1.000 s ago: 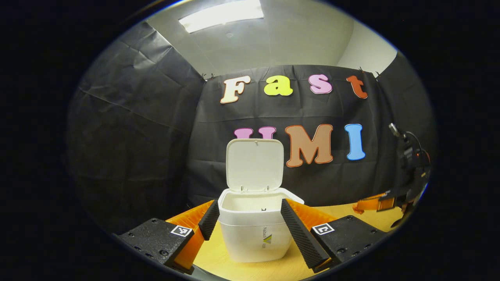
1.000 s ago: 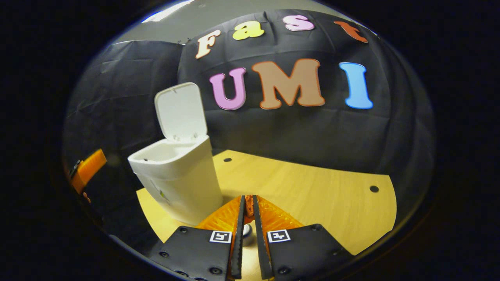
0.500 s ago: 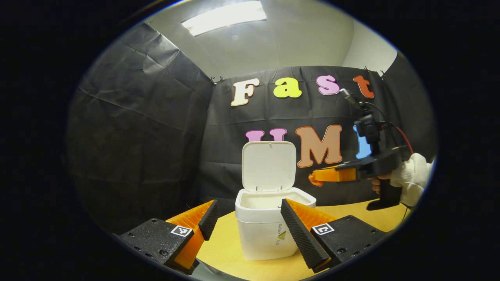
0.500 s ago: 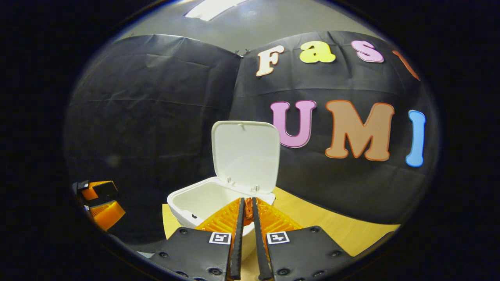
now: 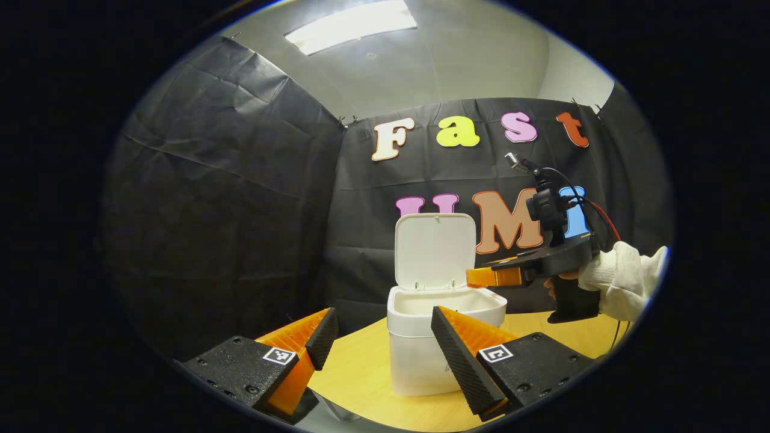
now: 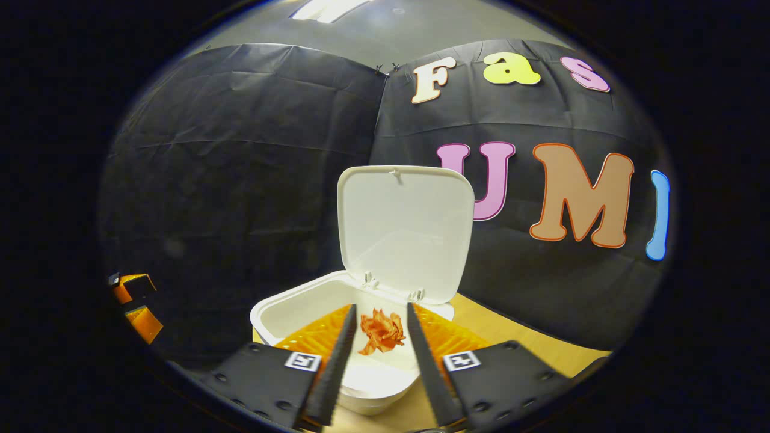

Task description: Press the lid of the desktop garbage bin to open it, pick up the crumpled paper on the desktop and throw it into the bin, then pick up the pop can on the desktop and drop it into the bin, and finally close the garbage bin lid.

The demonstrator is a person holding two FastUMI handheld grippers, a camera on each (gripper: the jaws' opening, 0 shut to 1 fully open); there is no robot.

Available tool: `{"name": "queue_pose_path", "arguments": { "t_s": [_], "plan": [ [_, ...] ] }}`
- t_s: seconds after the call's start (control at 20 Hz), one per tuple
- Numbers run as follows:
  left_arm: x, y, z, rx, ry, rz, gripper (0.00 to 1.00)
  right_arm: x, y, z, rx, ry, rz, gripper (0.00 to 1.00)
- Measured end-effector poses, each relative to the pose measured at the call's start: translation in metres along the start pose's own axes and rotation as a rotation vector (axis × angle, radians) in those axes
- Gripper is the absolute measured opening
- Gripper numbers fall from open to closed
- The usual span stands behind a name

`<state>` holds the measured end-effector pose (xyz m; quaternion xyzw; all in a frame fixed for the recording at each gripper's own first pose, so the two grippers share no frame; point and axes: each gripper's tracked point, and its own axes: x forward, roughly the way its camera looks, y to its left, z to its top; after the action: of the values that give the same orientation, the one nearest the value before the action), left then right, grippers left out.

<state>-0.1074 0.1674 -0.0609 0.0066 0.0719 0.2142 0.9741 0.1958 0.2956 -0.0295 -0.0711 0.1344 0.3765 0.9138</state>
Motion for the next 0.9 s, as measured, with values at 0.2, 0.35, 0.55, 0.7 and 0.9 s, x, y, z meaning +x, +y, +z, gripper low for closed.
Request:
{"name": "queue_pose_path", "arguments": {
  "t_s": [0.2,0.35,0.55,0.7,0.9],
  "plan": [
    [0.006,-0.023,-0.008,-0.022,0.014,-0.060,0.94,-0.017,-0.017,0.009,-0.024,-0.035,-0.036,0.96],
    [0.009,-0.053,-0.022,-0.018,0.041,-0.152,0.96,-0.045,-0.041,0.016,0.001,-0.065,-0.096,0.96],
    [0.009,-0.106,-0.036,0.022,0.057,-0.323,0.94,-0.106,-0.087,0.024,0.040,-0.116,-0.248,1.00],
    [0.006,-0.152,-0.052,0.038,0.063,-0.475,0.94,-0.159,-0.120,0.021,0.059,-0.144,-0.384,0.96],
    [0.002,-0.208,-0.084,0.041,0.080,-0.655,0.95,-0.239,-0.155,0.008,0.084,-0.136,-0.584,0.96]
  ]
}}
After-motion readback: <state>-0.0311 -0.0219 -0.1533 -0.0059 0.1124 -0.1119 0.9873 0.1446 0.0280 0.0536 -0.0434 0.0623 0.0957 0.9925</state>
